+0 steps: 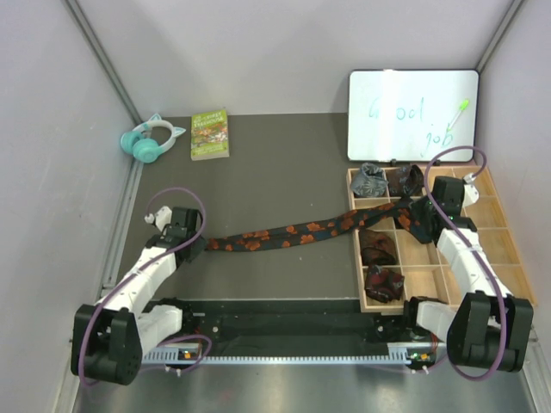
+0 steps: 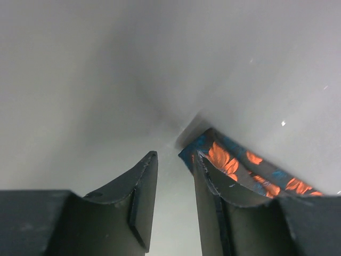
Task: Roll the ties
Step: Flatten out the tie at the center of the board.
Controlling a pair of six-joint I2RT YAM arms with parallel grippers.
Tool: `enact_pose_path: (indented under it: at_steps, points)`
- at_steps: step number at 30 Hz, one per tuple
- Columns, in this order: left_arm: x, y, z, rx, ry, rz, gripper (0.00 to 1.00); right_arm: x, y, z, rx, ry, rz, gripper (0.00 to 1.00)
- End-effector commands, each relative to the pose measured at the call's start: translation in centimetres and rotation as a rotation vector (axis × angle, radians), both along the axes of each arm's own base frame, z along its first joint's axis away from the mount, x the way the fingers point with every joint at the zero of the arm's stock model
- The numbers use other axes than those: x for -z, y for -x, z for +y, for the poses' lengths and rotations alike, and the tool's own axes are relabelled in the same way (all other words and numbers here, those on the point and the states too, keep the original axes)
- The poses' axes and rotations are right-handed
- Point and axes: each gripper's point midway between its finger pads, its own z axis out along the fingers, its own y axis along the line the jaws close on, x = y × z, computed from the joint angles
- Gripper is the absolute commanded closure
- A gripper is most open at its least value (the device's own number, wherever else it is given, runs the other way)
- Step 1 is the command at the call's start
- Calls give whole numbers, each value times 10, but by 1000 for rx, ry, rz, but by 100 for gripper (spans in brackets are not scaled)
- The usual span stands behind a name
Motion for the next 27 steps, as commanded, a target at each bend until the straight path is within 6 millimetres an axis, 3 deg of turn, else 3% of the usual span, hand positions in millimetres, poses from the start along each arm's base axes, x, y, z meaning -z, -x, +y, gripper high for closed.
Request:
enact_pose_path:
  at_steps: [1, 15, 21, 27]
  points:
    - [5, -1, -12, 78, 40, 3, 62, -16, -4, -5, -5, 19, -41, 100]
    - [22, -19, -23, 165, 48, 21, 55, -18, -6, -7, -14, 40, -38, 100]
    - [17, -37, -26, 191, 38, -2, 53, -20, -6, -9, -18, 59, -37, 100]
    - [34, -44, -31, 207, 50, 68, 62, -20, -7, -11, -23, 71, -30, 100]
